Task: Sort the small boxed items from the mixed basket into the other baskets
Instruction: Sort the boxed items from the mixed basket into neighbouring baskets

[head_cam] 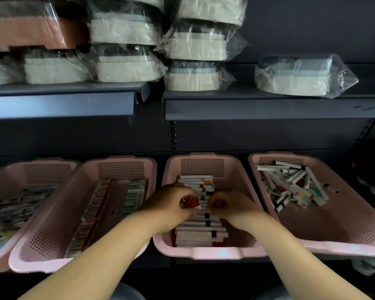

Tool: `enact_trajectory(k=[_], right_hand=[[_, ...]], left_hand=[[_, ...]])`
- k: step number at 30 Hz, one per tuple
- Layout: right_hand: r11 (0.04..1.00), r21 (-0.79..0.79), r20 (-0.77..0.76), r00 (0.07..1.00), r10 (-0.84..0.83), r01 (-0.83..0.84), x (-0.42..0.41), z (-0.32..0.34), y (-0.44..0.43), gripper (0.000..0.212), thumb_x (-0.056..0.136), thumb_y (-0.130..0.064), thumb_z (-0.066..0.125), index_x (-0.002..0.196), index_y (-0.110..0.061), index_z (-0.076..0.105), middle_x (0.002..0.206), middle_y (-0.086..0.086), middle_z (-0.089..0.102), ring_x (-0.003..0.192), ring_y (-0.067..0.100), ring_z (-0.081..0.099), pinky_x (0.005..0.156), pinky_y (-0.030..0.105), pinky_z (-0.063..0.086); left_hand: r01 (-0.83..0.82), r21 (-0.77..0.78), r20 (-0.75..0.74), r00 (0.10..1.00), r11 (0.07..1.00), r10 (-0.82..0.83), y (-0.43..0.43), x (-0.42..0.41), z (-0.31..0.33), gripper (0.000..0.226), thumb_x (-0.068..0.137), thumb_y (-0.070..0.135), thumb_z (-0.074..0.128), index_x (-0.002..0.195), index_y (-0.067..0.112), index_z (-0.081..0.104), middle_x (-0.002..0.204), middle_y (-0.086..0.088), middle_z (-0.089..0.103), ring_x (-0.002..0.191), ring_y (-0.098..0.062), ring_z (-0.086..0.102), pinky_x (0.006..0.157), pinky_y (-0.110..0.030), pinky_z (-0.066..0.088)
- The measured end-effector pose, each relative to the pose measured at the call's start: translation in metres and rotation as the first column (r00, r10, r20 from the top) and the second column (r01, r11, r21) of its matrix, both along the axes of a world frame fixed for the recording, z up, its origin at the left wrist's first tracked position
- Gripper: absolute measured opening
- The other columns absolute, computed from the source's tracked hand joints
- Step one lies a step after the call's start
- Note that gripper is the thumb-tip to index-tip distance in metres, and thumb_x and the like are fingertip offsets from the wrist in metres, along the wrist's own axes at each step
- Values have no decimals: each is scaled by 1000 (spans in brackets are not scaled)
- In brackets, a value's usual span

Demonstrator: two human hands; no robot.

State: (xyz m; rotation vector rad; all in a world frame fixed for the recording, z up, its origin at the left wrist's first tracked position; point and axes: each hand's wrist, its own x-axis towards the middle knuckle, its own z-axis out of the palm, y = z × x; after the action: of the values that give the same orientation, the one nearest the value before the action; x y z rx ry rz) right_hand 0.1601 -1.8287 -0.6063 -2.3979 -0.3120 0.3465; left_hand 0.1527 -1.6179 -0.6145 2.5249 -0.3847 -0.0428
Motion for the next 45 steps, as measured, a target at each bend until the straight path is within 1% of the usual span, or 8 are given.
enact_trajectory(k=[6, 13, 19, 23, 26, 32, 39, 45], right_hand=[[863, 494, -136, 990, -46, 108, -2, 6, 14, 12, 96, -25, 64, 91, -16, 70, 77, -5, 73, 73, 12, 65, 65, 27, 49], [809, 575, -102, 992, -76, 121, 2, 19, 40, 10, 92, -6, 61, 89, -5, 70, 68, 5, 69, 64, 14, 63, 59, 29, 48], [741, 669, -94, 996, 4, 60, 10, 24, 73, 22, 93, -9, 64, 77, -21, 73, 72, 5, 71, 69, 17, 65, 64, 31, 49], [760, 641, 70, 994, 79, -105, 16, 27, 106, 12, 90, -4, 70, 90, -16, 69, 80, 6, 72, 73, 15, 67, 65, 29, 51], [718, 666, 133, 980, 151, -201, 17, 29, 136, 15, 88, 6, 68, 92, -7, 65, 83, 9, 68, 77, 10, 64, 67, 19, 50], [802, 467, 196, 928, 317, -373, 18, 25, 184, 25, 80, 1, 78, 88, -20, 66, 84, 1, 68, 79, 8, 62, 75, 23, 48], [918, -5, 272, 883, 382, -396, 14, 9, 240, 23, 80, -39, 76, 100, -33, 66, 93, -14, 70, 91, 10, 67, 83, 33, 56], [893, -233, 186, 884, 430, -385, 12, -10, 270, 28, 83, -49, 69, 98, -26, 70, 94, -6, 72, 89, 15, 66, 83, 34, 54]], left_hand=[[-38, -110, 155, 986, 993, 55, -5, -2, 11, 29, 83, 37, 83, 106, 44, 67, 101, 25, 61, 94, 5, 59, 84, -23, 53], [-56, -69, 271, 960, 996, 72, 4, -9, 24, 39, 83, 38, 81, 117, 43, 65, 110, 22, 60, 103, -6, 61, 86, -26, 51], [-126, -82, 239, 960, 989, 143, 44, -19, 40, 29, 88, 36, 78, 114, 43, 67, 108, 19, 65, 97, -2, 61, 85, -26, 53], [-194, -292, 89, 970, 937, 228, 80, -22, 45, 25, 76, 57, 75, 98, 44, 70, 99, 15, 73, 94, -9, 69, 87, -32, 57], [-196, -432, -58, 980, 880, 190, 112, -26, 48, 5, 94, 31, 74, 98, 28, 71, 91, 1, 74, 81, -11, 70, 75, -27, 54], [-313, -290, -1, 945, 905, 326, 170, -42, 44, 20, 84, 22, 86, 84, 35, 71, 85, 13, 73, 87, -8, 69, 83, -26, 54], [-403, -36, 104, 909, 915, 404, 204, -59, 29, 28, 80, 27, 88, 75, 37, 62, 78, 14, 63, 73, -2, 58, 56, -14, 38], [-416, 213, 54, 909, 884, 414, 235, -66, 13, 7, 88, 33, 74, 94, 32, 70, 95, 11, 71, 91, -13, 67, 82, -33, 56]])
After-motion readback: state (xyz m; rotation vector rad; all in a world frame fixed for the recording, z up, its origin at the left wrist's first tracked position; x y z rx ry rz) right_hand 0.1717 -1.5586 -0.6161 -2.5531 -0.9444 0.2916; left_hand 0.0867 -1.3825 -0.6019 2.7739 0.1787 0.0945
